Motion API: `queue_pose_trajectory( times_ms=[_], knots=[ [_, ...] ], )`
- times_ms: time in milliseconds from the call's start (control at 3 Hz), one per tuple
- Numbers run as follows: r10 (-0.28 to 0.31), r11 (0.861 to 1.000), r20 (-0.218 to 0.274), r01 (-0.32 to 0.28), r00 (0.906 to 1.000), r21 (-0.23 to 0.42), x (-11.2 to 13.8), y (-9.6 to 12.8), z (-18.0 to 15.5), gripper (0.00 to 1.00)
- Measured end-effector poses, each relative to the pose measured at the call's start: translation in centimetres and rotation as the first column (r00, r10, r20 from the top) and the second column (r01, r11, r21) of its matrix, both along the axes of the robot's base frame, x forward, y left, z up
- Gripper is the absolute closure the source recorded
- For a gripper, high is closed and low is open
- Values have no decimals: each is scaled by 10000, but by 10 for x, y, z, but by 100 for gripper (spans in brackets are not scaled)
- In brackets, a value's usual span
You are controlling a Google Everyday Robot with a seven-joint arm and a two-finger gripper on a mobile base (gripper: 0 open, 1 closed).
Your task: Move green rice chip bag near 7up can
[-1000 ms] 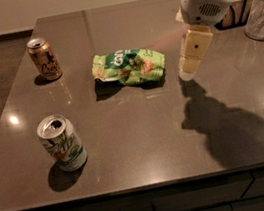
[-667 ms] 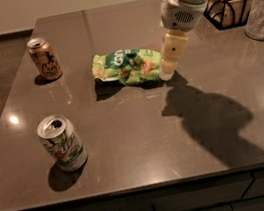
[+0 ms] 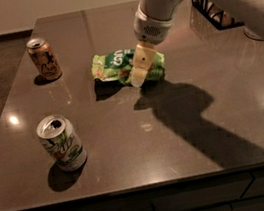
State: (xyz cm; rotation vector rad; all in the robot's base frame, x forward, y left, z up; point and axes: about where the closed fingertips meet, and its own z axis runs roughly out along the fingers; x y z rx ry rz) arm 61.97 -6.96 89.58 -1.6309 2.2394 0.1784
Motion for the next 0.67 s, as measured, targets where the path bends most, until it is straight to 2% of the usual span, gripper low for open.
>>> queue_pose_trajectory(
  times_ms=[333, 667],
  knots=[
    [-47, 10000, -76, 47, 10000, 70, 8, 17, -14, 1],
    [-31, 10000, -150, 31, 9999, 48, 10, 19, -19, 19]
  ],
)
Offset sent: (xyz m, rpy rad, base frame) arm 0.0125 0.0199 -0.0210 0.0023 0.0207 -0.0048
